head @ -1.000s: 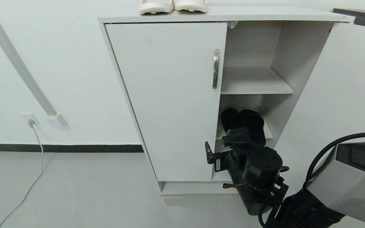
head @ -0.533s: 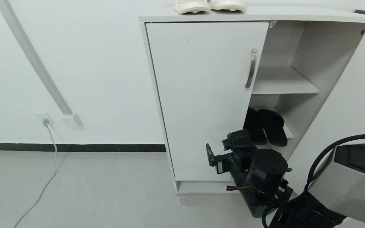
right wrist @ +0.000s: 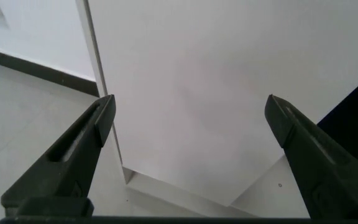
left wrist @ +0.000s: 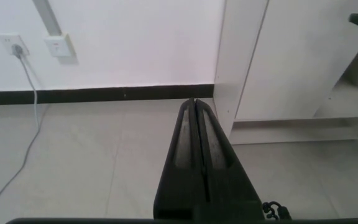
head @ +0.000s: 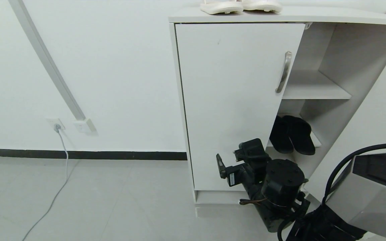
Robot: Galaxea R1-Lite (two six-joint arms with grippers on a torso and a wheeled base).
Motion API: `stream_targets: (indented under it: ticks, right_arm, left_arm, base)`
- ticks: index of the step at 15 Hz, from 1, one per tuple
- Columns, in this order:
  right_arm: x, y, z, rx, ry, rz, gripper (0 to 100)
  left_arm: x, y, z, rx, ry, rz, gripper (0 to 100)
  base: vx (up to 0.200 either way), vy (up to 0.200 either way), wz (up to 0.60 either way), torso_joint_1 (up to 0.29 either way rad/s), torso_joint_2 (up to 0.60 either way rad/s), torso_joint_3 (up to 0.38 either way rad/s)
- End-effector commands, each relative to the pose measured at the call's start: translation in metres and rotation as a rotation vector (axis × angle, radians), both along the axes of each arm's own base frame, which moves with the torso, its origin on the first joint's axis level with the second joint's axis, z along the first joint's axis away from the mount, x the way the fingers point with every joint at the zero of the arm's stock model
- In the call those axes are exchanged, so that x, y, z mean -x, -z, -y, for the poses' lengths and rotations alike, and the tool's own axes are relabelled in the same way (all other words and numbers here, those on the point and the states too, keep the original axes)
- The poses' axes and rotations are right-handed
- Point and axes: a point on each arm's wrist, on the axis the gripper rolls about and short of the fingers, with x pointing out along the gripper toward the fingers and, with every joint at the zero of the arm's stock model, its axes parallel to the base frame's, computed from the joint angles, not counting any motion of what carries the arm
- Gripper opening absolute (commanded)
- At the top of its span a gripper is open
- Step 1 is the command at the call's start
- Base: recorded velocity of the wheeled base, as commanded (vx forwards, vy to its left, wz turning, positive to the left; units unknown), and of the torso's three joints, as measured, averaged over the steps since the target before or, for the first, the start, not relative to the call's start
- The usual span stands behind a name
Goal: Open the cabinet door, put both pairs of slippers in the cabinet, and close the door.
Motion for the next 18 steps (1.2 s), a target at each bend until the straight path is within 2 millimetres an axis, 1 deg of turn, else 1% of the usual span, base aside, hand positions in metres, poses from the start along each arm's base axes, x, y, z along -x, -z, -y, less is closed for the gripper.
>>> stream_targets:
  ticks: [1, 7, 8, 11, 14, 18]
  right_arm:
    - [-0.0006, 0.0017, -0.0005, 0.003, 0.001, -0.003, 100]
    - [-0.0008, 0.0027, -0.0007, 0.005, 0.002, -0.004, 100]
    - [-0.0008, 0.0018, -0.0007, 0.002, 0.002, -0.002, 100]
    - [-0.0008, 0.0018, -0.0007, 0.002, 0.002, -0.002, 100]
    - [-0.0007, 0.0013, -0.0006, 0.001, 0.002, -0.001, 100]
    - [-0.0006, 0.0017, -0.0005, 0.003, 0.002, -0.003, 100]
  left_arm:
    - [-0.0001, 0.0000, 0.0000, 0.001, 0.000, -0.002, 0]
    - [-0.0001, 0.0000, 0.0000, 0.001, -0.002, -0.002, 0]
    - [-0.0001, 0.0000, 0.0000, 0.001, -0.002, -0.002, 0]
    - [0.0000, 0.0000, 0.0000, 0.001, -0.002, 0.000, 0]
    - [0.0000, 0.0000, -0.0001, 0.002, -0.003, 0.000, 0]
    - [-0.0001, 0.0000, -0.0001, 0.004, -0.003, -0.002, 0]
  base:
    - [0.000, 0.000, 0.00, 0.000, 0.00, 0.000]
    - [0.000, 0.000, 0.00, 0.000, 0.00, 0.000]
    - [0.000, 0.000, 0.00, 0.002, -0.19, -0.212]
    - [0.000, 0.000, 0.00, 0.020, -0.20, -0.331]
    - [0.000, 0.000, 0.00, 0.041, -0.55, -0.365]
    - [0.000, 0.000, 0.00, 0.106, -0.47, -0.349]
